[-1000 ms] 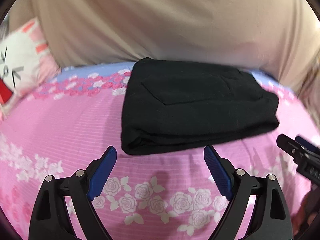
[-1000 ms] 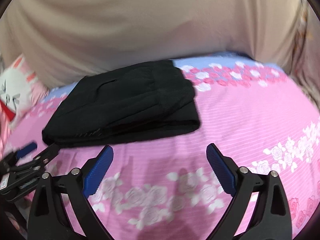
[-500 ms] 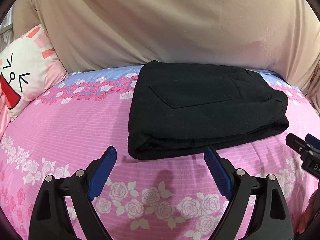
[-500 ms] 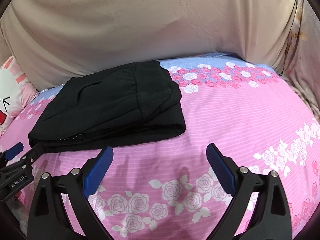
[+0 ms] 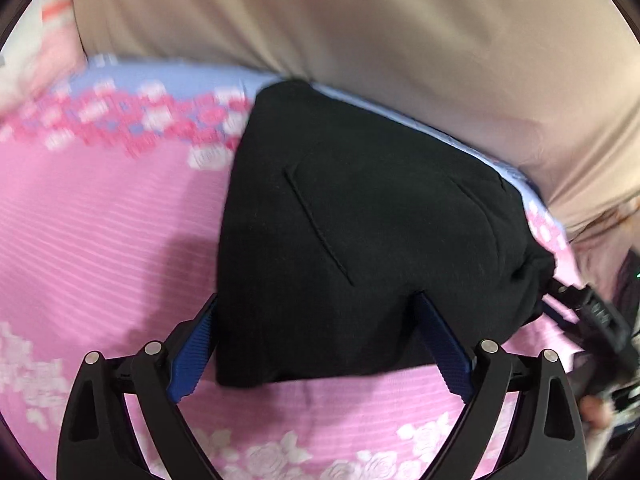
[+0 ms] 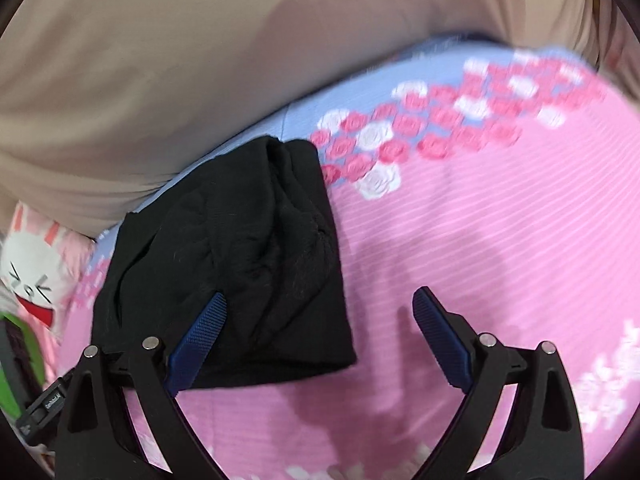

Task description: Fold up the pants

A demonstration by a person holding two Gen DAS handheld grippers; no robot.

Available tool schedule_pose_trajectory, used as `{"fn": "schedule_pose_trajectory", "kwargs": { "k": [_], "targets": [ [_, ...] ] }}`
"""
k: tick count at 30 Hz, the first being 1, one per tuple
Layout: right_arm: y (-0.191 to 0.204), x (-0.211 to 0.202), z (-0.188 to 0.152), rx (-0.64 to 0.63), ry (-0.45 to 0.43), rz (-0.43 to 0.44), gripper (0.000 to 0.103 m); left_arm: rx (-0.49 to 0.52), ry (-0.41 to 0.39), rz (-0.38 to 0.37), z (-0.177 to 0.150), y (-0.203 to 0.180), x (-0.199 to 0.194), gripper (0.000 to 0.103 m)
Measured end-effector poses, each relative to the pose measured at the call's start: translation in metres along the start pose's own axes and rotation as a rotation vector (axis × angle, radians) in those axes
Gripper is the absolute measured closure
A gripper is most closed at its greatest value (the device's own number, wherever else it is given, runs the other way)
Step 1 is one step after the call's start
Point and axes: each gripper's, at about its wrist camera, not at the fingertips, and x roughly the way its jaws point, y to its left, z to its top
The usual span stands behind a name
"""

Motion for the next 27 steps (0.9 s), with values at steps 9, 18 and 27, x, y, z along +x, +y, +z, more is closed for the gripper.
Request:
{"fn": "schedule_pose_trajectory", "kwargs": {
  "k": [9,18,27],
  "targets": [
    [0.031,-0.033,-0.014,-0.093,-0.032,0.127,0.074,-0.064,0.017,-0.134,0.008,0.012,-0.02,0.075],
    [-0.022,-0.091,-0.082,-0.011,-0.031,0.081,0.041,0.029,0.006,-0.091,-0.07,0.014,-0.077,0.068],
    [0.054,-0.109,-0.07,-0.335,-0.19,-0.088,0.095,0.153,-0.193,0.109,-0.079,-0.03,-0.11,0.054]
  ]
}}
